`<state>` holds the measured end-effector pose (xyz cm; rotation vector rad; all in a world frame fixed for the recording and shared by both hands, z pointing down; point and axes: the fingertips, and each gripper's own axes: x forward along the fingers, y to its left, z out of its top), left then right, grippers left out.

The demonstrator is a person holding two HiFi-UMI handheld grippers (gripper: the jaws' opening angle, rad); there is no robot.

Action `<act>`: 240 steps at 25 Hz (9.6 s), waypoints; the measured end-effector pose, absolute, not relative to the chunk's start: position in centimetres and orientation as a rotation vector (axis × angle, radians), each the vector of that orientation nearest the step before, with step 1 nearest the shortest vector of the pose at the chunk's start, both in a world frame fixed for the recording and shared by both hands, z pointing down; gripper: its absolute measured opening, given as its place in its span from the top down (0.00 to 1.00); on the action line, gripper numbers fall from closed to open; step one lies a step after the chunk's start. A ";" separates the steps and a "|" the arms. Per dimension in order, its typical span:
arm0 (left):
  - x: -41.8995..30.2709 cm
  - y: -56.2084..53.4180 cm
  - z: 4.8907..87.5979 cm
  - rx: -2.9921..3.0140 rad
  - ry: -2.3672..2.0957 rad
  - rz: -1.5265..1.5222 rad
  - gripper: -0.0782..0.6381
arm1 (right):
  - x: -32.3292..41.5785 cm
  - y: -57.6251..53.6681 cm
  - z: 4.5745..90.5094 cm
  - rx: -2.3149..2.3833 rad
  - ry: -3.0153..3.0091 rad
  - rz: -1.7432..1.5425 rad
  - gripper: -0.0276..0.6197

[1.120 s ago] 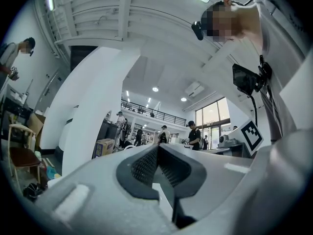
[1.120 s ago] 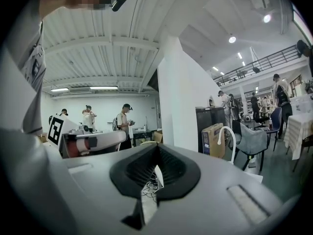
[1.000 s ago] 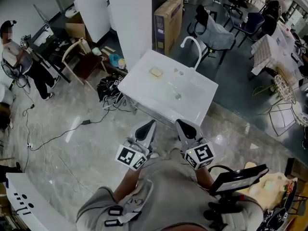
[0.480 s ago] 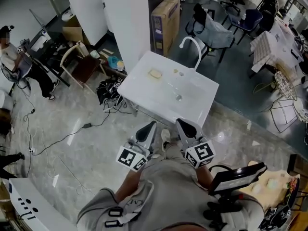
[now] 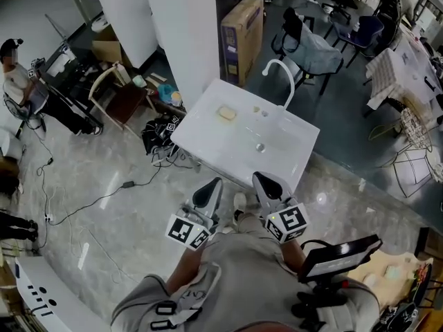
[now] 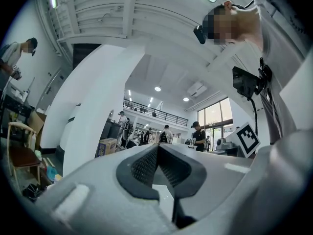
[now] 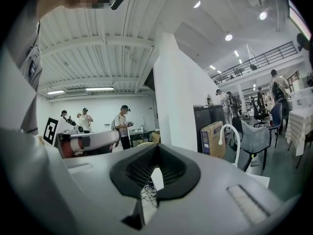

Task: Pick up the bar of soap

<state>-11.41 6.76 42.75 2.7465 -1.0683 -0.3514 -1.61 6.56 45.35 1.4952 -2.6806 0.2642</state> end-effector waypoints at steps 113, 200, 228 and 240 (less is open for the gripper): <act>-19.8 -24.4 48.1 2.476 -1.367 -0.085 0.91 | -5.6 -39.5 91.4 0.902 -1.986 0.563 0.49; -4.6 -25.7 42.7 2.847 -0.753 -0.239 0.91 | 5.8 -22.3 43.1 1.826 -2.711 0.198 0.56; -1.2 -21.0 44.6 2.864 -0.601 -0.109 0.91 | 18.3 -18.6 57.4 2.128 -2.228 0.488 0.56; -0.8 -21.3 45.2 2.840 -0.684 -0.063 0.91 | 27.0 -20.7 71.9 2.198 -1.867 0.722 0.56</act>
